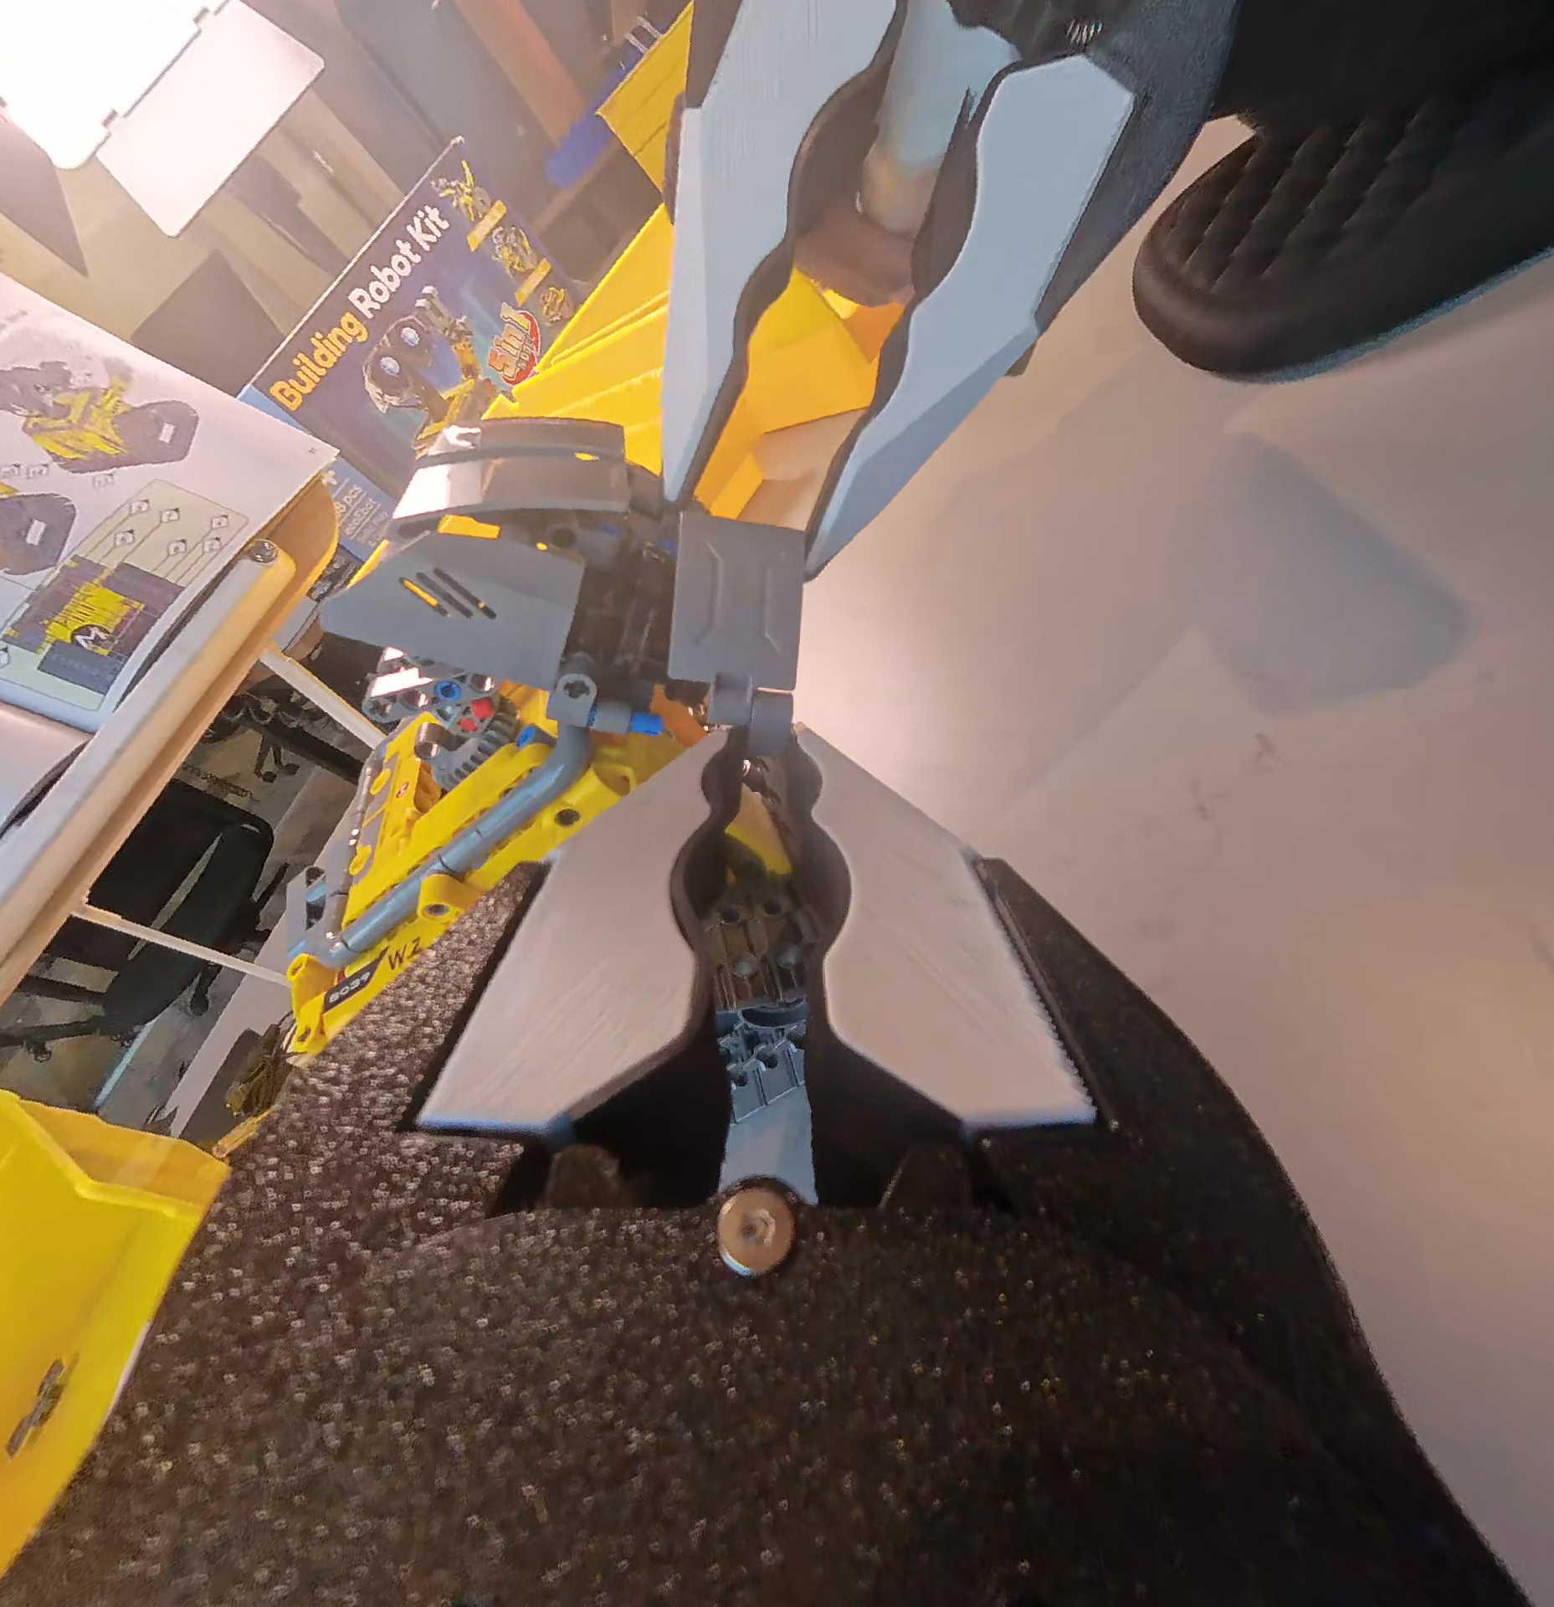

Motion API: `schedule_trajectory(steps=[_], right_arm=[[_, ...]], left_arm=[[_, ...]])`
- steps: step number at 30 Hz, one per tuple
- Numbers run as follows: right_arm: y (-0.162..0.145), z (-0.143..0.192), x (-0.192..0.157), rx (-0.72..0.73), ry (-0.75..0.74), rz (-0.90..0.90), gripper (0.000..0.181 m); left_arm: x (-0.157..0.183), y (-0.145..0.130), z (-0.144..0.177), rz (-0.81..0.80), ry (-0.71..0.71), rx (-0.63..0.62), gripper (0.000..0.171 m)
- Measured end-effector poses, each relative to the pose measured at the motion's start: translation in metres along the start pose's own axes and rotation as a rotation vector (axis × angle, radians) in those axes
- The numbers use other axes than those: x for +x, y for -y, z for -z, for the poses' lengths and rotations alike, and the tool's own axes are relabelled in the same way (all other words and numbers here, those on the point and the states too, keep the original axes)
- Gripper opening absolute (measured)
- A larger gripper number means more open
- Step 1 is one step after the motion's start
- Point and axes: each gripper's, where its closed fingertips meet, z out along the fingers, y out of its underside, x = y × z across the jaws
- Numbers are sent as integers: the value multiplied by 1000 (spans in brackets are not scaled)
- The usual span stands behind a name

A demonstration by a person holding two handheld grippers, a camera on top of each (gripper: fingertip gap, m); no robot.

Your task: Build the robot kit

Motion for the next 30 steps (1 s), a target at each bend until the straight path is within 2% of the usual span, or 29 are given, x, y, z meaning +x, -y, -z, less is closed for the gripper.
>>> schedule_trajectory(steps=[3,15,19,25,27,29,30], right_arm=[[-2,6,4,12,15,-50,27],[-7,5,8,-24,-28,16,39],[-7,0,19,-46,-45,6,81],[-11,-23,34,-108,-9,158,107],[-13,-34,35,-107,27,194,107],[-10,-39,30,-95,99,219,86],[-9,-40,31,-89,116,222,83]], left_arm=[[-4,0,0,29,12,3,6],[-8,-2,0,-9,103,-23,7],[-12,-3,-1,-39,164,-53,7],[-18,-2,-1,-32,216,-60,7],[-18,-3,-1,-45,227,-69,7],[-20,-4,0,-58,242,-72,7],[-22,-3,1,-63,250,-71,7]])
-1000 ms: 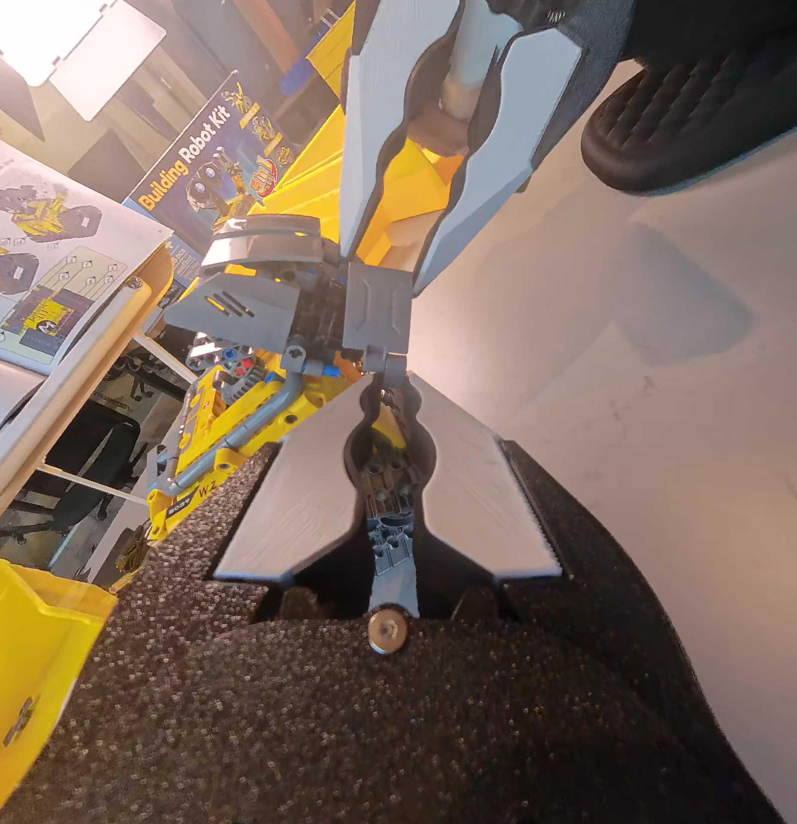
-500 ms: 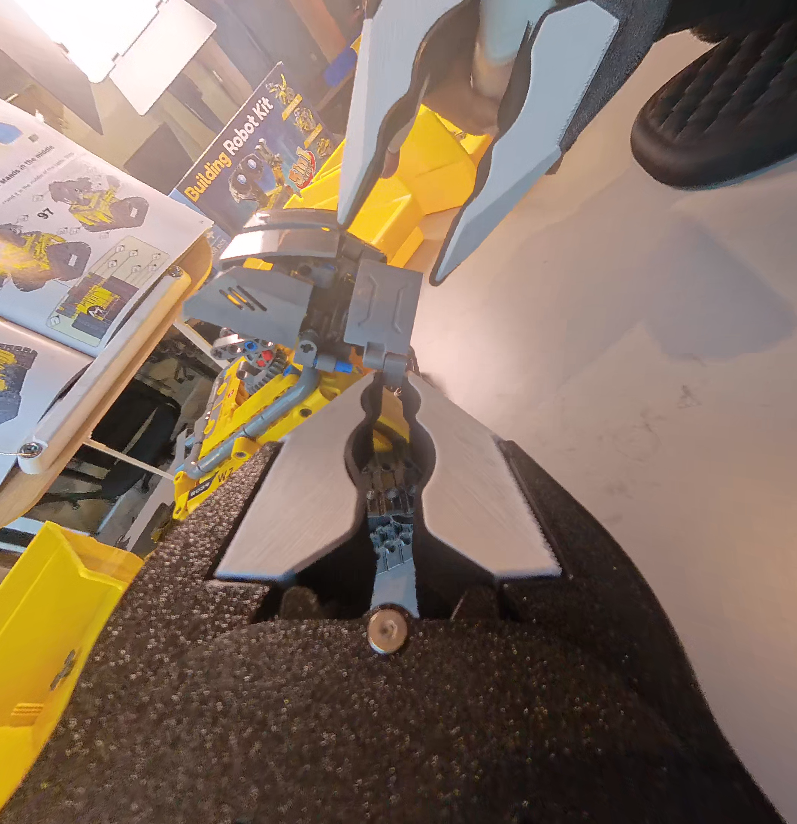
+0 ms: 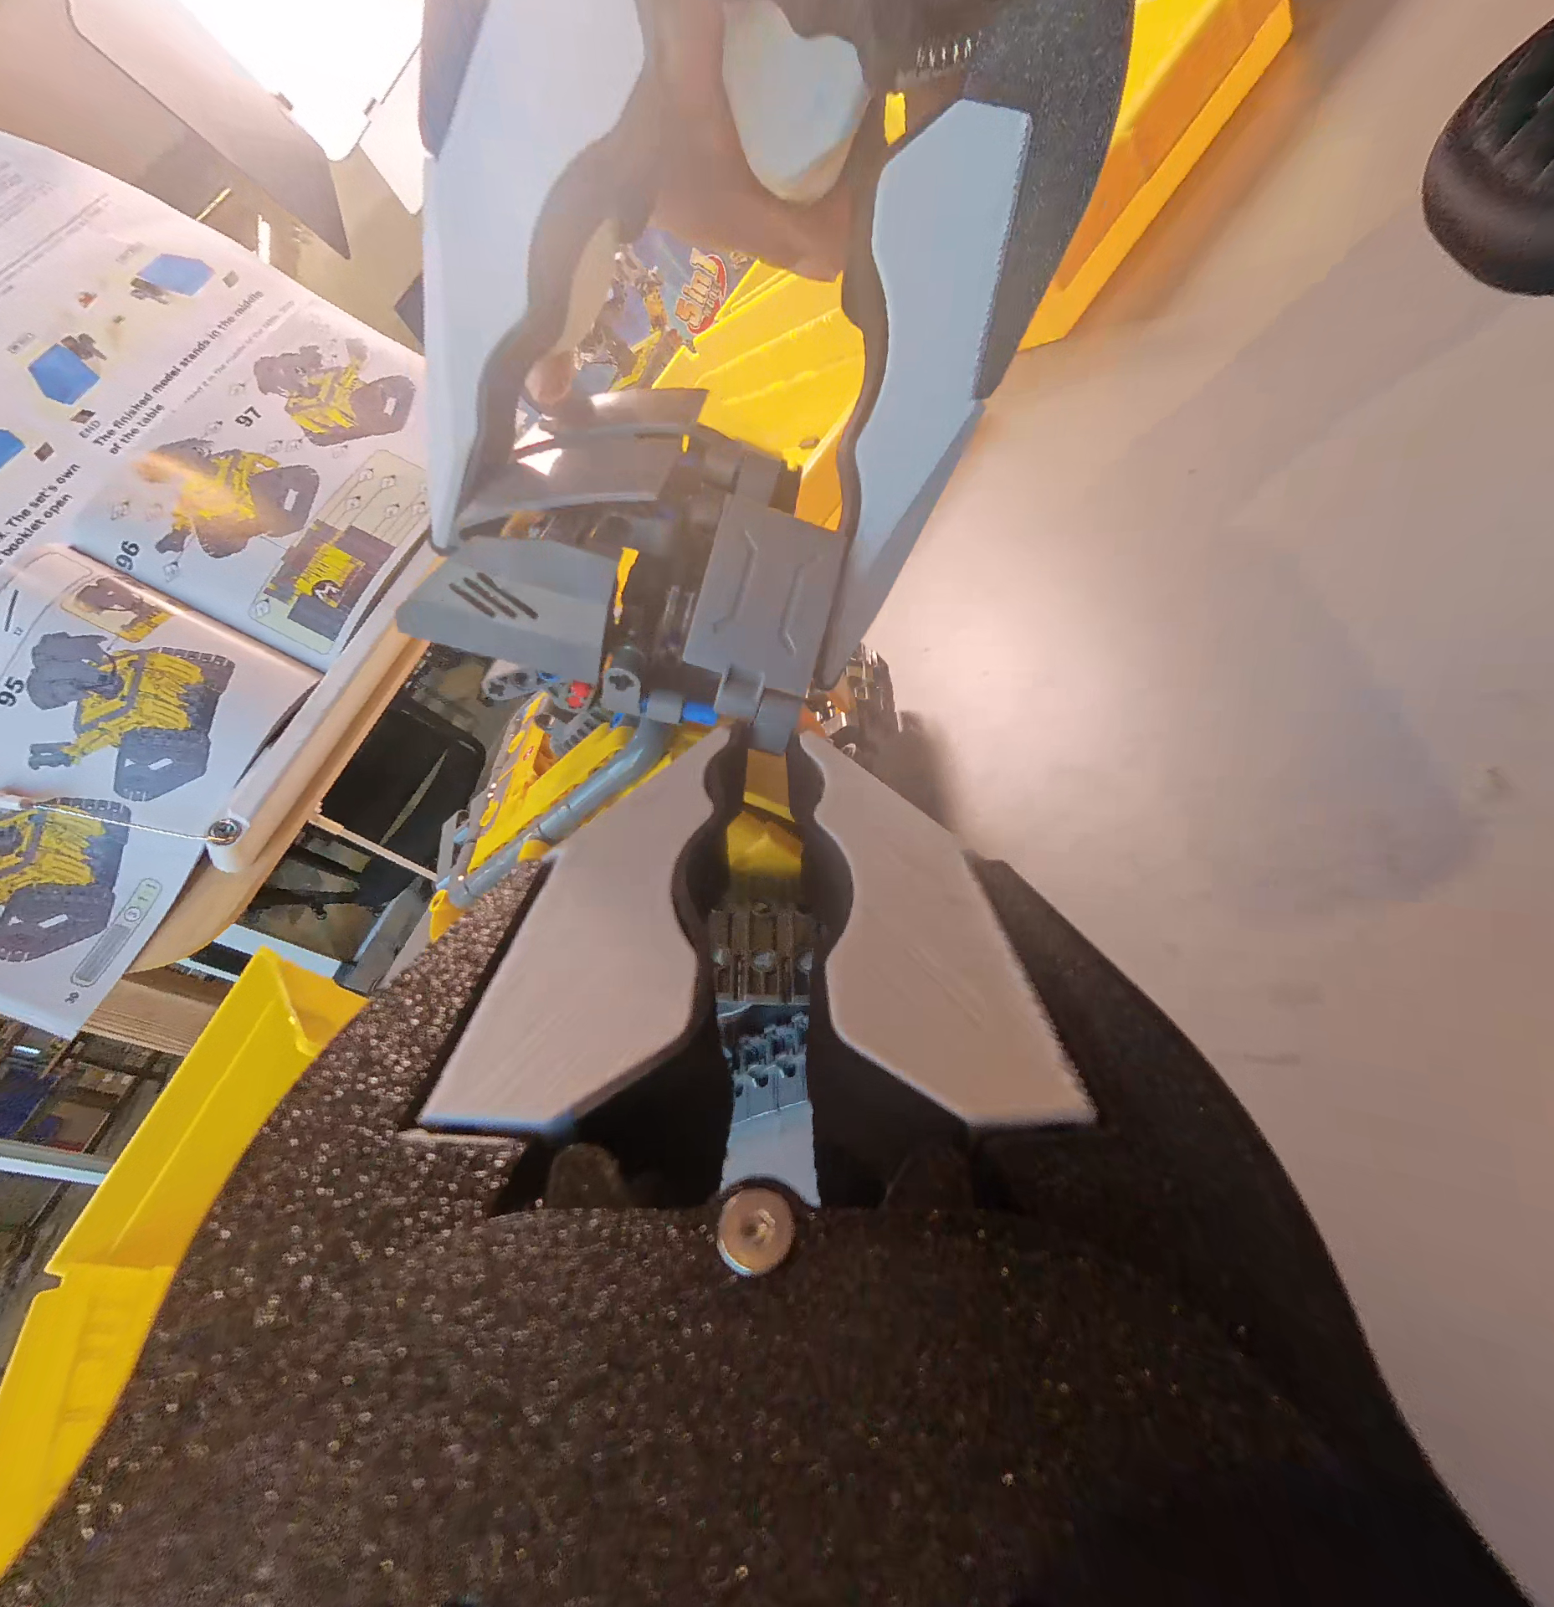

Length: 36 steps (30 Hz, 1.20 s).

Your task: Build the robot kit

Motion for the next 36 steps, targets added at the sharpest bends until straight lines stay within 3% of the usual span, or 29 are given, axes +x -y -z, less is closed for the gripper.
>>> schedule_trajectory(steps=[6,10,13,16,19,21,26,29,32,36], right_arm=[[4,1,6,17,127,-109,82],[7,3,12,65,283,-279,82],[7,-1,20,57,430,-381,82],[5,-4,25,22,603,-449,82],[-8,-9,33,-59,734,-509,82],[-15,-14,37,-82,808,-563,82],[-14,-17,42,-72,977,-689,82],[-12,-14,43,-67,1078,-734,83],[-12,-11,45,-79,1158,-787,83],[-13,-14,45,-67,1143,-783,83]], left_arm=[[-8,9,7,60,-55,46,9],[-22,16,20,282,-178,128,29],[-35,23,24,363,-243,180,48],[-50,27,17,417,-324,158,72],[-63,20,7,451,-422,119,74],[-66,13,1,508,-505,78,91],[-92,9,-7,571,-505,101,85],[-87,11,-19,668,-624,102,95],[-80,20,-18,768,-806,151,93],[-87,12,-15,818,-835,202,88]])
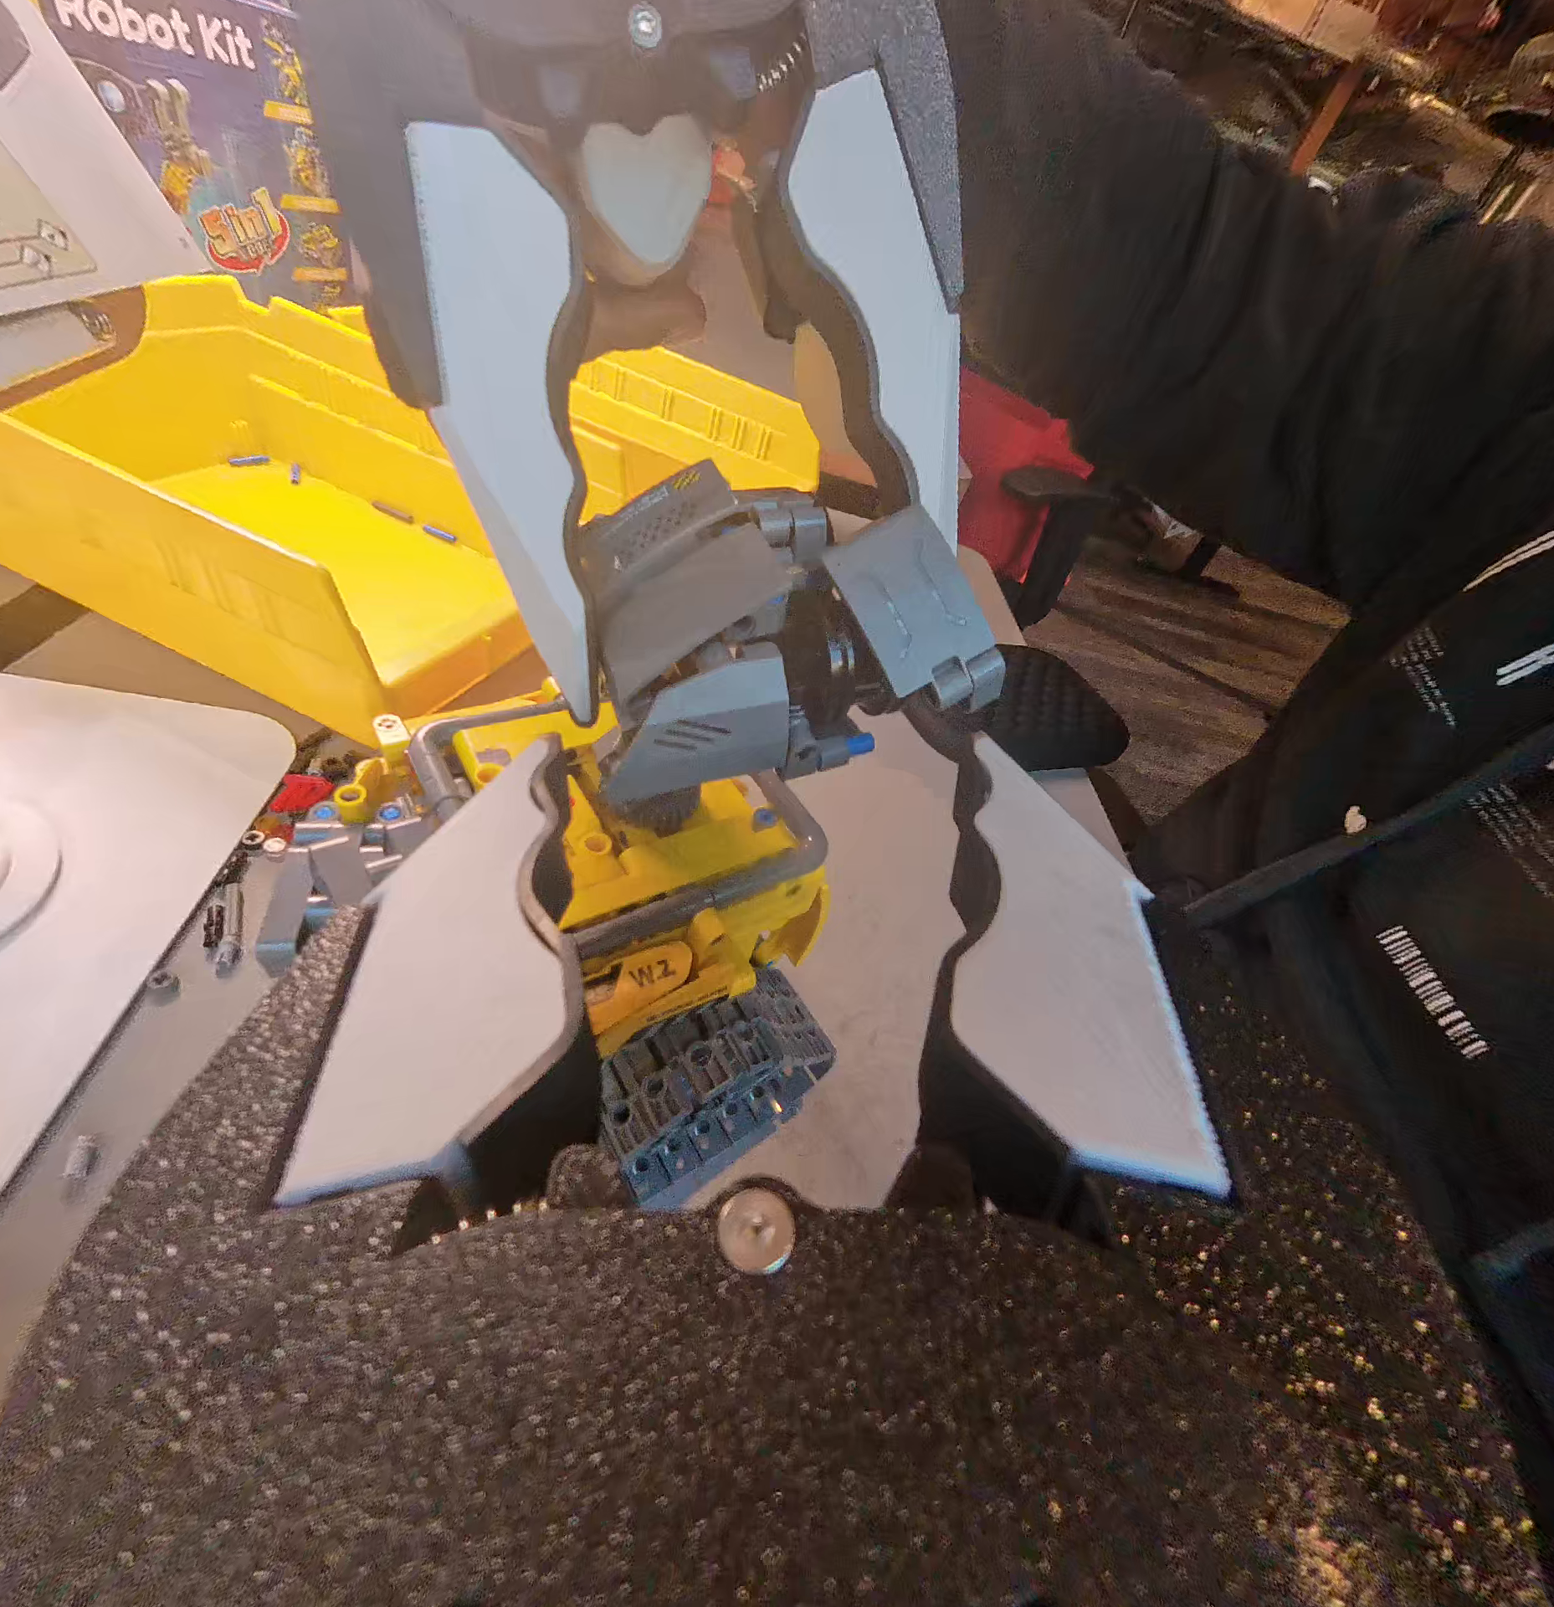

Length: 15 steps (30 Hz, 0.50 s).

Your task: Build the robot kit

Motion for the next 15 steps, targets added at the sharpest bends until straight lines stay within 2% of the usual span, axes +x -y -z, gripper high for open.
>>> schedule_trajectory(steps=[3,6,9,11,15], right_arm=[[-1,-1,3,-14,-47,46,83],[1,-3,6,-27,-88,77,83],[-1,-4,10,-43,-131,99,83],[-1,-4,11,-33,-154,121,84],[-1,-4,11,4,-166,127,84]], left_arm=[[1,1,2,47,-8,21,96],[3,-4,-10,31,18,-19,103],[-3,-6,-16,-23,81,-37,89],[-5,-5,-13,-35,87,-24,74],[-7,-4,-14,-43,98,1,73]])
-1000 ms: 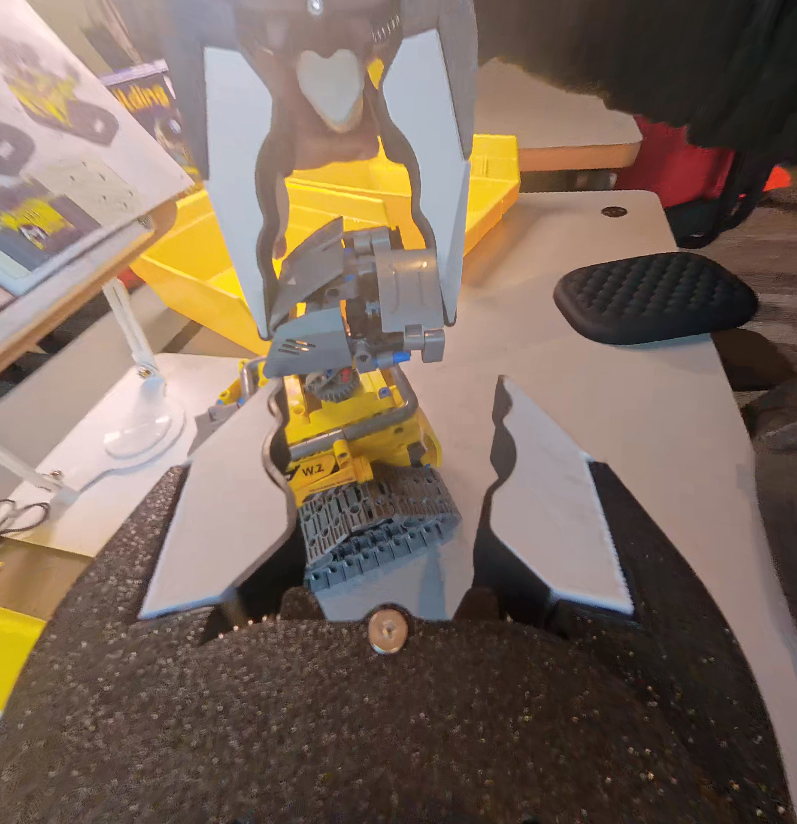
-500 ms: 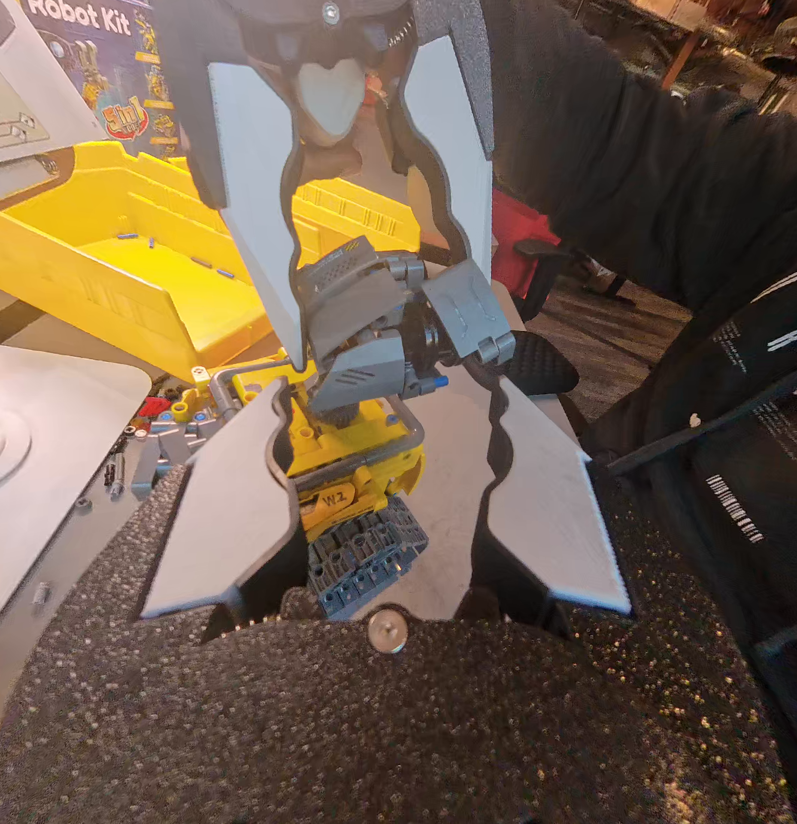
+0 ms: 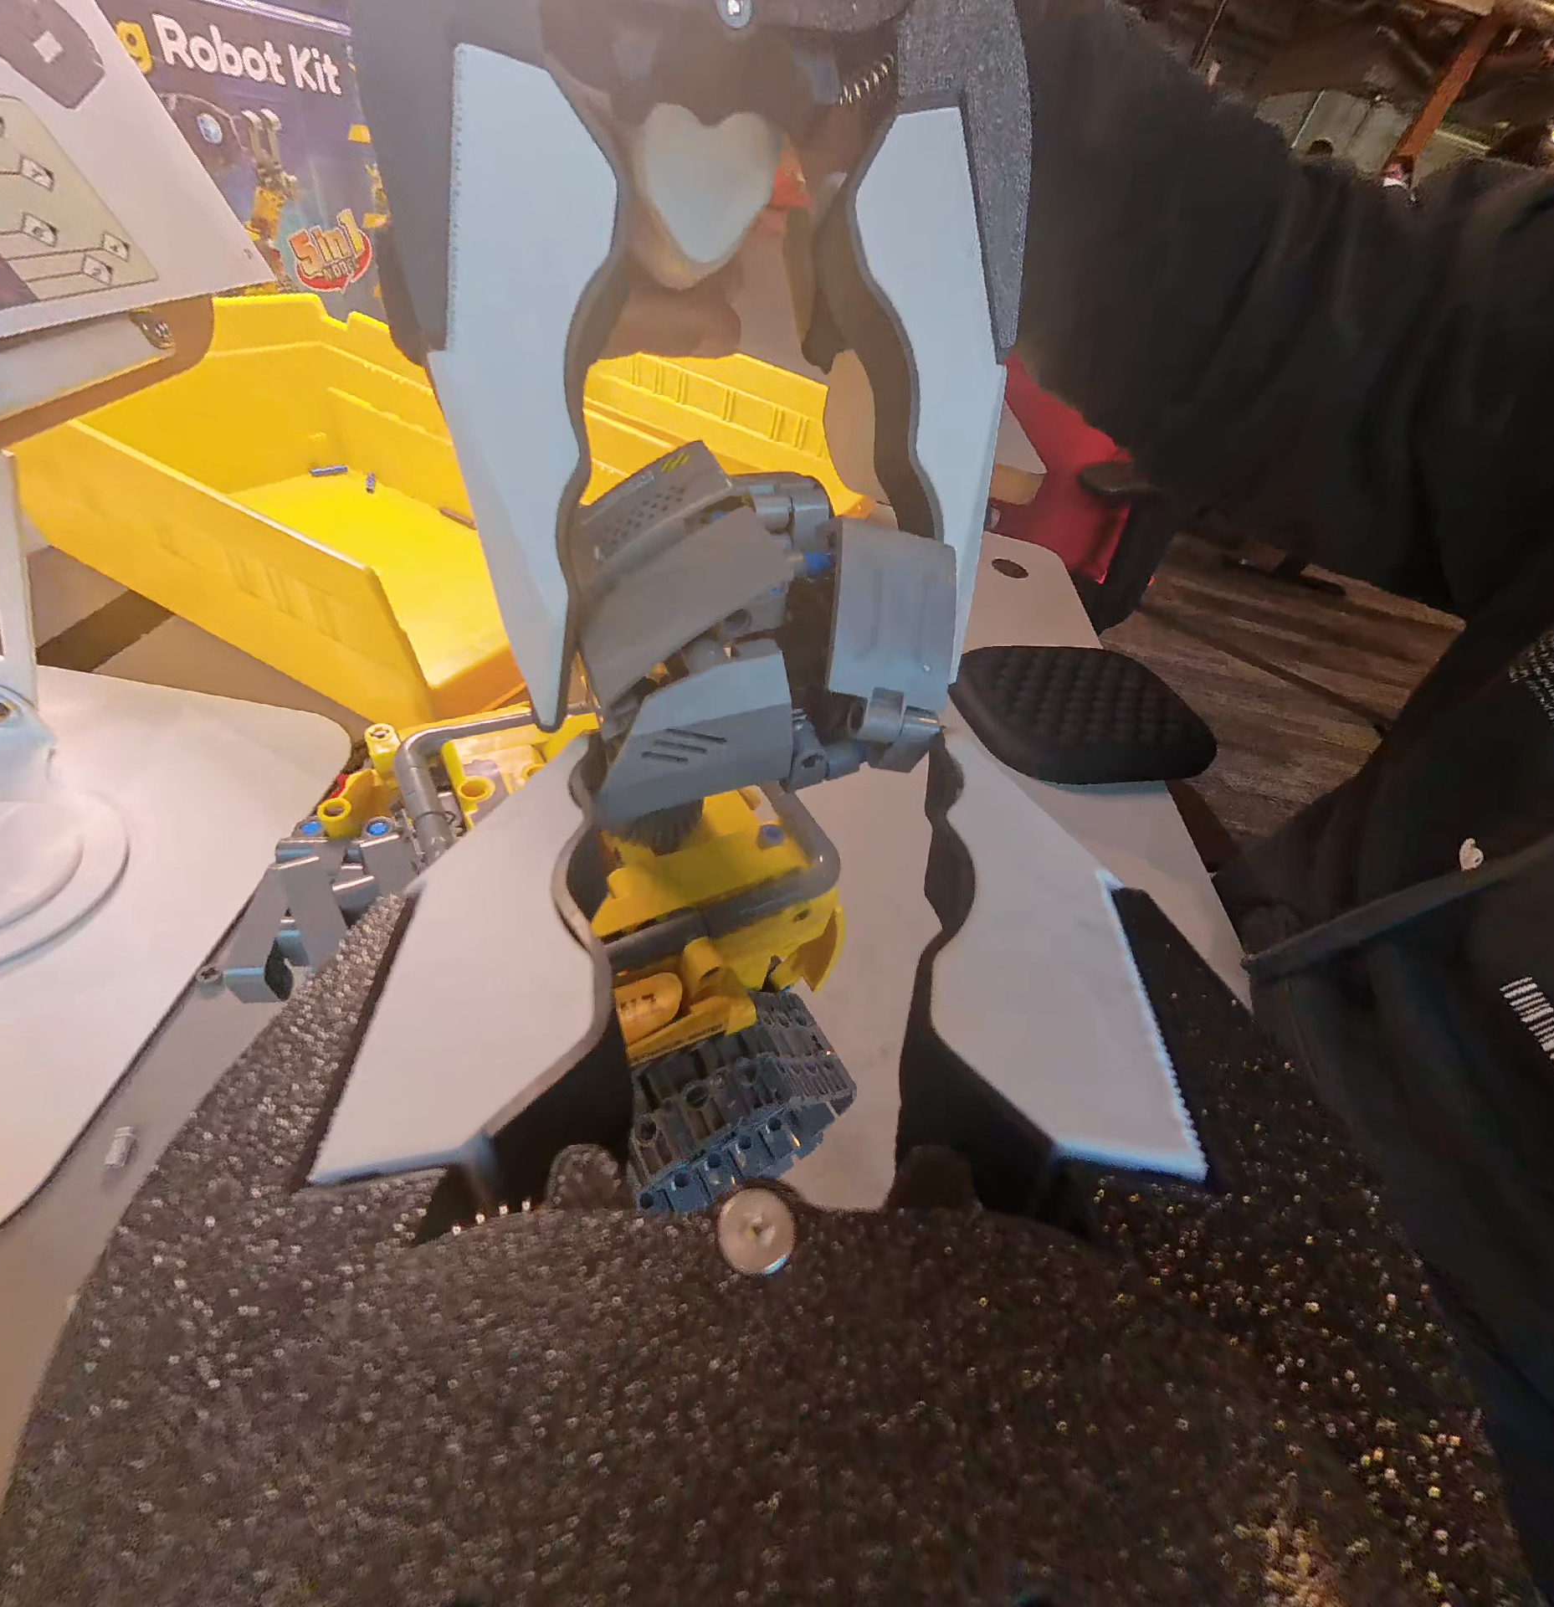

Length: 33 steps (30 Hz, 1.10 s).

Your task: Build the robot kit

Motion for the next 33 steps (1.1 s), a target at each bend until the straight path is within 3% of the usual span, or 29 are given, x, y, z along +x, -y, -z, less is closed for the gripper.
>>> schedule_trajectory(steps=[6,7,16,20,26,29,30,33], right_arm=[[0,2,1,12,6,7,83],[1,4,0,11,-10,24,82],[10,36,-4,65,-305,153,59],[17,38,-18,84,-316,172,43],[16,33,-13,60,-316,128,27],[16,37,-14,105,-295,112,21],[21,38,-17,149,-276,105,6],[27,45,-23,230,-295,105,1]], left_arm=[[-2,-1,1,2,19,0,71],[-3,-2,1,1,30,-1,61],[-3,-3,1,9,34,3,59],[-3,-3,0,3,41,3,60],[0,-3,4,-13,41,8,67],[-2,0,4,-54,90,1,82],[-2,3,2,-76,114,10,82],[0,3,-7,-160,169,-3,79]])
